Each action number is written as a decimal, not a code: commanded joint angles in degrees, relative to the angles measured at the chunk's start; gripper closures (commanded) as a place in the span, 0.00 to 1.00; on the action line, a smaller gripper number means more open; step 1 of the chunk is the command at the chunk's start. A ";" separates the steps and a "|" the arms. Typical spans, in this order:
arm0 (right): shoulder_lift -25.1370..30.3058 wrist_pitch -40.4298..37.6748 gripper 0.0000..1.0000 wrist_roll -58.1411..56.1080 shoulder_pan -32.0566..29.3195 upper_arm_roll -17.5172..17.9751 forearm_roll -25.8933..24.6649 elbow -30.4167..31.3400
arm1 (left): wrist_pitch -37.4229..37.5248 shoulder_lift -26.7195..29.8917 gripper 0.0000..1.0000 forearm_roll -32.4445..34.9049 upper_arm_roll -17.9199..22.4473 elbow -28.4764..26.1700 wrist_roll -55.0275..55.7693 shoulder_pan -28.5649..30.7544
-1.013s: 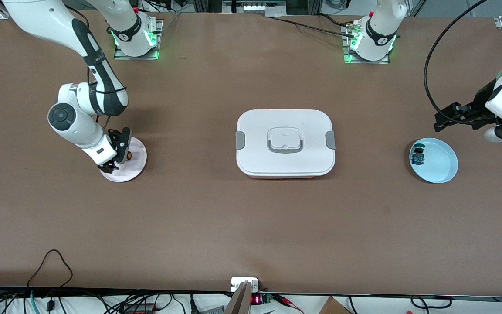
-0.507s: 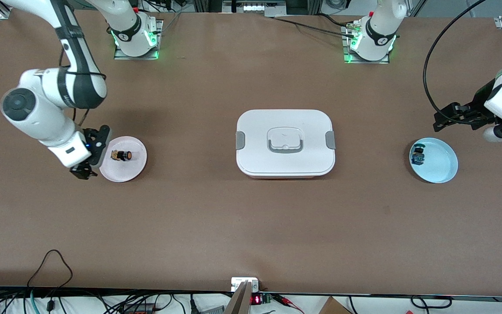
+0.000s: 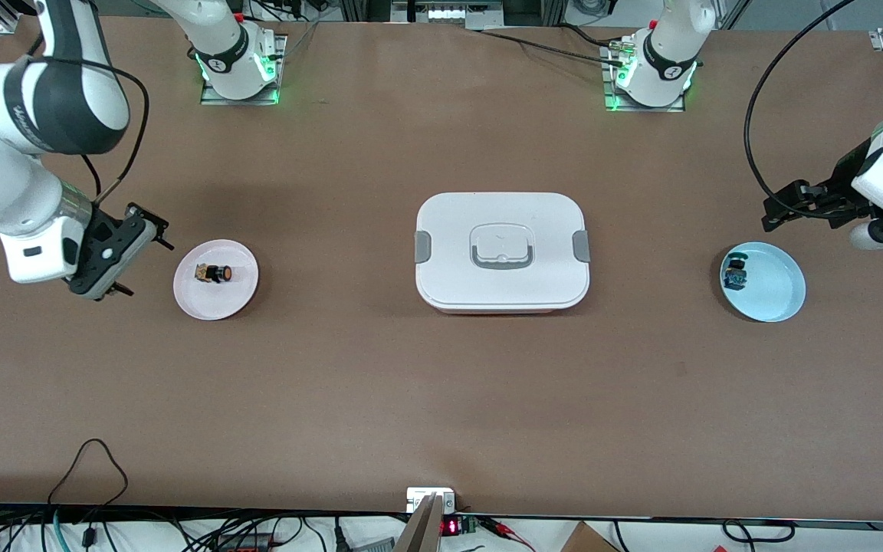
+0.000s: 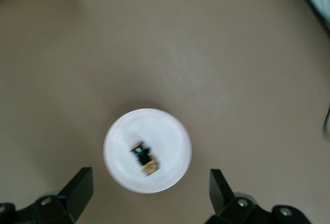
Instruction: Transfer orange switch to right arm and place
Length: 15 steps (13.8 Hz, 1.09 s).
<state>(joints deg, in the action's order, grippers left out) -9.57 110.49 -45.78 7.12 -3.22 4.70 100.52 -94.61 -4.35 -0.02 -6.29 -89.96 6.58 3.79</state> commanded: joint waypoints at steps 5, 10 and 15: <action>1.74 -13.79 0.00 35.43 -0.53 0.23 0.67 -3.40 | 1.01 -0.84 0.00 0.82 -0.39 1.81 0.80 0.17; 1.49 -30.31 0.00 50.61 -2.19 -0.20 -0.12 -14.46 | 1.18 -0.84 0.00 0.64 -0.48 1.81 0.89 0.35; 0.87 -29.83 0.00 43.50 -5.36 -1.09 -10.02 -17.12 | 1.18 -0.84 0.00 0.64 -0.39 1.81 0.89 0.43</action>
<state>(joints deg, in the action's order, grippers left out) -7.28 80.18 -0.15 1.47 -5.20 -0.42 85.04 -94.60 -4.35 -0.02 -6.25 -89.96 6.63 3.86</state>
